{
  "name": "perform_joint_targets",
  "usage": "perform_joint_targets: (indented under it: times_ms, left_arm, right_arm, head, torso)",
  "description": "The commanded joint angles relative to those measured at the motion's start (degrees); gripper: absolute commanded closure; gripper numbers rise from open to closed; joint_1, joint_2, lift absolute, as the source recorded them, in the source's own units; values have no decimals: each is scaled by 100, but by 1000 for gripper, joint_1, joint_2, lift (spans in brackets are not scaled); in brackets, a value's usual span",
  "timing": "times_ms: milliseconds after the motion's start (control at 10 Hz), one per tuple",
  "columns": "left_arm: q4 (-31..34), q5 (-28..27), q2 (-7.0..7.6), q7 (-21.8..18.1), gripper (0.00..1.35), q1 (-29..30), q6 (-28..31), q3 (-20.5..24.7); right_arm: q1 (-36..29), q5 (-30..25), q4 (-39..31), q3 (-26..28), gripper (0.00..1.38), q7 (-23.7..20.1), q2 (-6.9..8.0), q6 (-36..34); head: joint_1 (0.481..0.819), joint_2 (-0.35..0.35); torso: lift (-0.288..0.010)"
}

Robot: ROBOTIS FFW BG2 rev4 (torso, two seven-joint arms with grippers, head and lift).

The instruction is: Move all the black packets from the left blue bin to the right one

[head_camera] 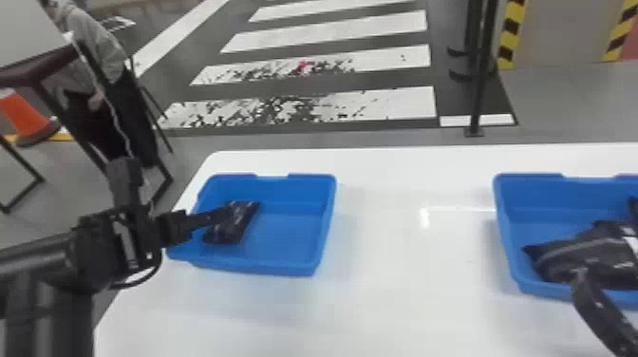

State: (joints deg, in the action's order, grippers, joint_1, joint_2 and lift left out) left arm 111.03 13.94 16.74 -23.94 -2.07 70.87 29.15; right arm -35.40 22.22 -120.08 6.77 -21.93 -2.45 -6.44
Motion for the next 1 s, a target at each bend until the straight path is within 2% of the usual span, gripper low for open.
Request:
perform_joint_targets:
  times_ms: [0,200,400,500,600,700,800,900]
  left_arm:
    - [-507,-251,49,3,163,-327,98,-128]
    - [-1336,-240,251,3,163,-806,169,-665]
    - [-1744,-229,286,-6,206,-1101,239,-859]
    - [-1800,-286,277,3,329,-1143,239,-859]
    - [-1913,-377,286,-14,630,-1227,352,-870]
    - [-1941,-446,321,-50,1138,-1185,197,-985]
    - [-1927,-446,295,-94,1208,-1143,98,-962]
    - [-1829,-514,295,-173,1208,-1087,-14,-985]
  right_arm:
    - [-4,40,6,-37,144,-13,-1,-31]
    - [-4,86,6,-48,144,-30,-10,-59]
    - [53,132,62,-83,144,-48,-10,-87]
    - [67,177,104,-106,145,-74,-10,-101]
    - [67,189,132,-106,145,-92,-10,-101]
    - [67,223,132,-106,145,-101,-10,-101]
    - [67,280,174,-106,145,-109,-10,-115]
    - [67,280,174,-106,147,-127,-10,-115]
  head:
    - [695,292]
    - [695,301]
    - [695,278]
    - [695,270]
    - [695,273]
    - [695,277]
    - [695,278]
    - [695,278]
  torso:
    - [-185]
    - [-185]
    - [-185]
    - [-185]
    - [-185]
    - [-185]
    - [-185]
    - [-185]
